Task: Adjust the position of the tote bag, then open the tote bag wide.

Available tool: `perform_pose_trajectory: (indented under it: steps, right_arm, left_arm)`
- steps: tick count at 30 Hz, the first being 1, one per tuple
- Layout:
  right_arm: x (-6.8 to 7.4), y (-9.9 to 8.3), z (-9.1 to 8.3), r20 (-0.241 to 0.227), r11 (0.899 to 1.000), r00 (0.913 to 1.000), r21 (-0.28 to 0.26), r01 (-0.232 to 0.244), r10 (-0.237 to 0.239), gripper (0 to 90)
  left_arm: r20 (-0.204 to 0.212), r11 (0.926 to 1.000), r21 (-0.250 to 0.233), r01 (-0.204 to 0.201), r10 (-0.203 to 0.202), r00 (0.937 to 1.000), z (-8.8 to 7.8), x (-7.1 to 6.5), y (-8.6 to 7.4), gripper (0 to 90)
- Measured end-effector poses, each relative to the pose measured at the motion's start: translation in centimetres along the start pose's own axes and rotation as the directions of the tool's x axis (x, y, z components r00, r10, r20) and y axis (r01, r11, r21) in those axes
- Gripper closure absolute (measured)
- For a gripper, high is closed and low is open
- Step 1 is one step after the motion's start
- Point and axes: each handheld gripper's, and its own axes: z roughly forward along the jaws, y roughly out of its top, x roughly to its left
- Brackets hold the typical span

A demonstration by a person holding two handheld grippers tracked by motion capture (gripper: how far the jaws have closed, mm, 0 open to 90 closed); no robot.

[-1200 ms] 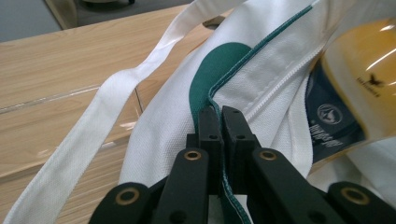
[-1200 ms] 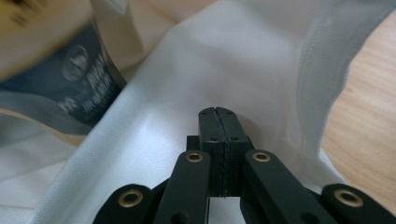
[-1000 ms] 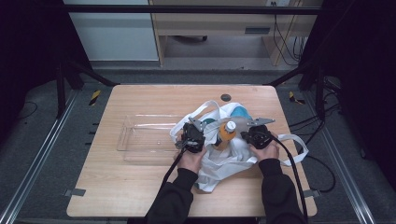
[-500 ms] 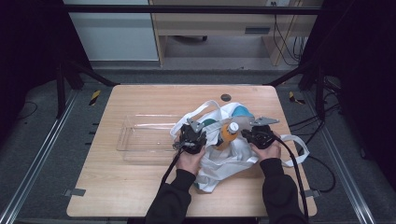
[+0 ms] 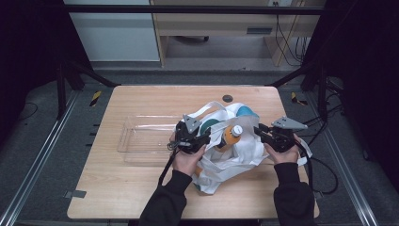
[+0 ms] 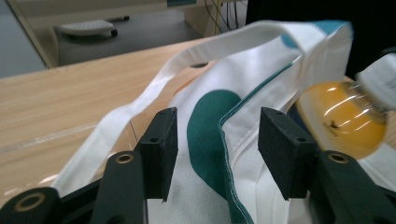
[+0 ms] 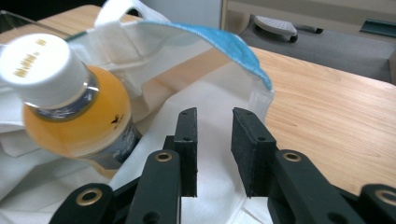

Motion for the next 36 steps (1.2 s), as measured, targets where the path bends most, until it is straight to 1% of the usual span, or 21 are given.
perform_pose_trajectory:
  steps: [2, 3, 6, 8, 10, 11, 12, 13, 14, 15, 17, 20, 21, 22, 24, 25, 26, 29, 33, 36]
  right_arm:
    - [0.1, 0.0, -0.6, 0.001, 1.0, 1.0, -0.008, 0.004, -0.004, 69.5]
    - [0.2, 0.0, -0.8, -0.002, 1.0, 1.0, -0.011, 0.006, -0.006, 68.5]
    - [0.5, 0.0, -1.5, -0.007, 1.0, 1.0, -0.018, -0.003, 0.003, 65.5]
    - [0.7, 0.0, -1.9, -0.016, 1.0, 0.9998, -0.019, -0.01, 0.01, 62.8]
    - [0.9, 0.0, -2.3, -0.011, 1.0, 0.9999, -0.019, -0.008, 0.008, 60.7]
    - [0.9, 0.1, -2.6, -0.014, 1.0, 0.9998, -0.026, -0.014, 0.013, 60.3]
    - [1.0, 0.1, -2.8, -0.018, 0.999, 0.9995, -0.03, -0.024, 0.024, 59.9]
    - [1.1, 0.2, -3.1, -0.022, 0.999, 0.9995, -0.036, -0.025, 0.024, 59.4]
    - [1.3, 0.2, -3.4, -0.025, 0.999, 0.9995, -0.04, -0.02, 0.019, 58.1]
    - [1.5, 0.2, -3.7, -0.022, 0.999, 0.9996, -0.038, -0.018, 0.017, 56.1]
    - [1.7, 0.1, -4.1, -0.024, 0.999, 0.9997, -0.041, -0.009, 0.008, 54.8]
    - [1.9, 0.0, -4.6, -0.031, 0.999, 0.9994, -0.041, -0.014, 0.013, 52.8]
    - [2.0, 0.0, -4.7, -0.034, 0.999, 0.9993, -0.043, -0.017, 0.015, 51.9]
    - [2.1, -0.1, -4.8, -0.037, 0.999, 0.9992, -0.043, -0.018, 0.016, 50.5]
    - [2.2, -0.1, -4.9, -0.041, 0.999, 0.9991, -0.046, -0.016, 0.014, 49.2]
    - [2.3, -0.1, -4.8, -0.045, 0.999, 0.9989, -0.049, -0.017, 0.015, 48.3]
    - [2.4, 0.0, -4.8, -0.048, 0.999, 0.9987, -0.047, -0.019, 0.017, 48.2]
    - [2.8, 0.1, -4.7, -0.057, 0.999, 0.9983, -0.049, -0.011, 0.009, 47.5]
    - [3.3, 0.4, -5.0, -0.069, 0.998, 0.9976, -0.06, -0.01, 0.006, 45.7]
    - [3.6, 0.7, -5.1, -0.083, 0.998, 0.9965, -0.067, -0.018, 0.013, 45.1]
  left_arm:
    - [0.006, 0.9996, -0.019, -0.023, 0.023, 0.9997, -0.9, 0.2, 0.4, 42.9]
    - [0.013, 0.9994, -0.024, -0.026, 0.026, 0.9996, -1.4, 0.4, 0.6, 41.7]
    - [0.052, 0.9991, -0.038, -0.02, 0.022, 0.9984, -2.7, 1.2, 0.9, 37.8]
    - [0.06, 0.9984, -0.041, -0.038, 0.041, 0.9974, -3.5, 1.8, 1.0, 34.4]
    - [0.066, 0.9975, -0.047, -0.052, 0.055, 0.9963, -4.2, 2.4, 0.9, 32.9]
    - [0.077, 0.9975, -0.05, -0.051, 0.054, 0.9956, -4.7, 2.9, 0.8, 32.1]
    - [0.086, 0.9977, -0.055, -0.039, 0.044, 0.9953, -5.1, 3.4, 0.7, 31.8]
    - [0.096, 0.998, -0.057, -0.028, 0.033, 0.9949, -5.5, 4.0, 0.5, 31.0]
    - [0.095, 0.998, -0.059, -0.023, 0.029, 0.995, -6.0, 4.7, 0.2, 30.4]
    - [0.088, 0.9979, -0.06, -0.025, 0.03, 0.9957, -6.5, 5.3, -0.1, 29.9]
    - [0.072, 0.9979, -0.058, -0.028, 0.032, 0.9969, -7.3, 6.6, -0.8, 28.9]
    - [0.043, 0.9975, -0.059, -0.037, 0.04, 0.9983, -8.4, 8.2, -1.9, 27.3]
    - [0.031, 0.9978, -0.057, -0.035, 0.036, 0.9989, -8.9, 8.9, -2.4, 27.2]
    - [0.028, 0.998, -0.055, -0.03, 0.032, 0.9991, -9.2, 9.4, -2.7, 27.1]
    - [0.02, 0.9988, -0.048, -0.009, 0.01, 0.9997, -10.0, 10.6, -3.5, 27.1]
    - [0.014, 0.9989, -0.047, -0.007, 0.007, 0.9999, -10.2, 11.0, -3.7, 27.0]
    - [0.001, 0.9991, -0.042, -0.003, 0.003, 1.0, -10.7, 11.6, -4.1, 27.0]
    - [-0.016, 0.9993, -0.034, 0.018, -0.018, 0.9997, -11.8, 12.8, -5.1, 27.0]
    - [-0.036, 0.9978, -0.038, 0.054, -0.055, 0.9978, -13.0, 14.2, -6.6, 27.1]
    - [-0.053, 0.9987, -0.009, 0.05, -0.05, 0.9973, -13.4, 15.0, -7.9, 27.0]
